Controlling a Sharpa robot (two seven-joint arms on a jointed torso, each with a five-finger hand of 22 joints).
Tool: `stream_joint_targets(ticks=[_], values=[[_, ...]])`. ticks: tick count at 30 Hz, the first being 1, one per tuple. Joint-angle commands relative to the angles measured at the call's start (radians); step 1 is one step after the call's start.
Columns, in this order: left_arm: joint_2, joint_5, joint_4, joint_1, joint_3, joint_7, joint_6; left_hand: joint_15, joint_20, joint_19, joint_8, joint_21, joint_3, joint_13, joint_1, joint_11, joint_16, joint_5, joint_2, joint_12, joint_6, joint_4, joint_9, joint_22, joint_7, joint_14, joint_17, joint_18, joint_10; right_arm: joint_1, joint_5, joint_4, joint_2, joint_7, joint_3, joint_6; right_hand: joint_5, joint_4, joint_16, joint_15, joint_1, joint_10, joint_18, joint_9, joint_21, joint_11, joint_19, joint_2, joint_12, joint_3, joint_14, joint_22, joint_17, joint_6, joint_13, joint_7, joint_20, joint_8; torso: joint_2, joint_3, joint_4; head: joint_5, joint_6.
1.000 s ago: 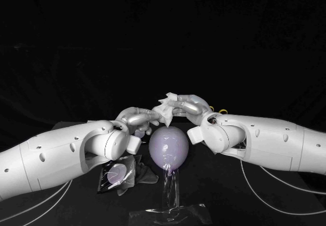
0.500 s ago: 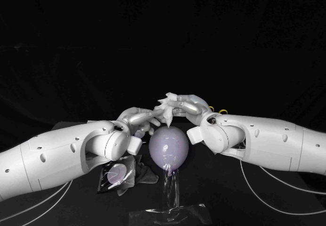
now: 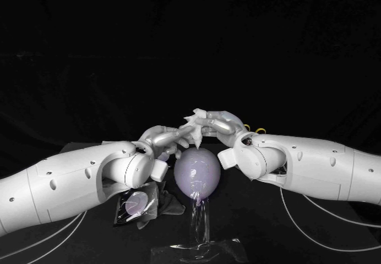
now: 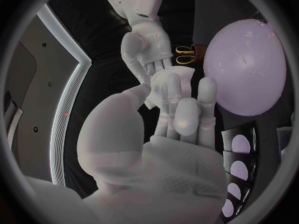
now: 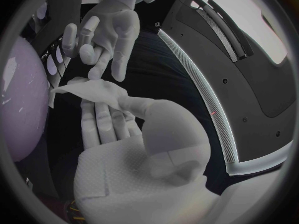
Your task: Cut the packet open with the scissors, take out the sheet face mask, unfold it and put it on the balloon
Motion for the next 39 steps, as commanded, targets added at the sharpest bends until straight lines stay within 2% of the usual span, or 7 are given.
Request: stream_joint_targets(ticks=[1,13,31,32,34,36,39], values=[[0.005,-0.005,0.001,0.002,0.002,0.008,-0.006,-0.006,-0.001,0.012,0.003,0.004,-0.005,0.002,0.022,-0.006,0.005,-0.003,0.005,0.007,0.005,0.005,-0.003,0.004,-0.003,0.005,0.003,0.006,0.000,-0.001,-0.009,0.011,0.002,0.011,0.000,0.019,0.004,0.000,0.001,0.000,0.002,0.006,0.014,0.001,-0.003,0.002,0.003,0.004,0.004,0.004,0.004,-0.001,0.001,0.001,0.001,0.039,0.000,0.004,0.000,-0.0003,0.0009,0.000,-0.001],[0.006,-0.009,-0.005,0.002,0.002,-0.007,-0.020,-0.009,-0.003,0.022,0.004,0.007,-0.009,0.003,0.062,-0.009,0.011,-0.003,0.031,0.009,0.010,0.019,-0.008,0.010,-0.006,0.009,0.007,0.004,0.002,-0.002,-0.006,0.025,-0.002,0.010,0.000,0.023,0.004,-0.001,0.000,0.000,0.002,0.008,0.014,0.000,-0.002,0.002,0.004,0.004,0.004,0.004,0.005,-0.003,0.001,0.001,0.001,0.038,0.000,0.006,0.000,-0.0001,0.0007,0.000,-0.002],[0.012,-0.024,-0.008,0.002,0.002,-0.025,-0.032,-0.016,-0.007,0.038,0.010,0.016,-0.026,0.005,0.091,-0.018,0.030,-0.002,0.039,0.016,0.026,0.043,-0.011,0.024,-0.016,0.024,0.032,0.002,0.020,-0.002,-0.009,0.043,-0.001,0.005,0.000,0.023,0.004,-0.001,0.000,-0.001,0.003,0.009,0.014,0.000,-0.002,0.001,0.005,0.004,0.004,0.005,0.007,-0.004,0.001,0.001,0.001,0.038,-0.001,0.006,0.000,-0.0004,0.0004,0.002,-0.003],[0.012,-0.024,-0.007,0.002,0.002,-0.022,-0.034,-0.020,-0.008,0.039,0.010,0.016,-0.009,0.004,0.126,-0.021,0.031,-0.002,0.059,0.014,0.026,0.032,-0.013,0.024,-0.020,0.025,0.032,0.002,0.020,-0.002,-0.009,0.042,-0.001,0.005,0.000,0.023,0.004,-0.001,0.000,-0.001,0.003,0.009,0.014,0.000,-0.002,0.001,0.005,0.004,0.004,0.005,0.007,-0.004,0.001,0.001,0.001,0.038,-0.001,0.006,0.000,-0.0004,0.0002,0.001,-0.003],[0.012,-0.022,-0.006,0.002,0.002,-0.018,-0.035,-0.024,-0.010,0.040,0.008,0.017,0.025,0.001,0.182,-0.024,0.028,-0.001,0.081,0.009,0.020,0.006,-0.015,0.024,-0.020,0.024,0.027,0.001,0.016,-0.002,-0.010,0.041,-0.001,0.005,0.000,0.022,0.004,-0.001,0.000,-0.001,0.003,0.009,0.014,0.000,-0.002,0.001,0.005,0.004,0.004,0.005,0.007,-0.004,0.001,0.001,0.001,0.038,-0.001,0.006,0.000,-0.0004,0.0001,0.001,-0.003],[0.011,-0.020,-0.004,0.002,0.002,-0.011,-0.036,-0.021,-0.012,0.041,0.011,0.019,0.073,-0.005,0.233,-0.021,0.027,-0.002,0.093,0.000,0.010,-0.025,-0.014,0.027,-0.017,0.023,0.023,0.001,0.015,-0.002,-0.010,0.038,-0.001,0.005,0.000,0.021,0.004,-0.001,0.000,-0.001,0.003,0.009,0.014,0.000,-0.002,0.001,0.005,0.004,0.004,0.005,0.007,-0.004,0.000,0.001,0.001,0.038,-0.001,0.007,0.000,-0.0003,0.0004,0.001,-0.003],[0.009,-0.017,-0.001,0.002,0.002,0.001,-0.036,-0.016,-0.013,0.041,0.015,0.021,0.105,-0.011,0.247,-0.015,0.024,-0.002,0.096,-0.009,0.001,-0.038,-0.011,0.029,-0.011,0.021,0.017,0.001,0.012,-0.002,-0.010,0.034,-0.001,0.004,0.000,0.020,0.004,-0.001,0.000,-0.001,0.003,0.009,0.014,0.000,-0.002,0.001,0.005,0.004,0.004,0.005,0.007,-0.004,0.000,0.001,0.001,0.038,-0.001,0.007,0.000,-0.0002,0.0004,0.001,-0.003]])
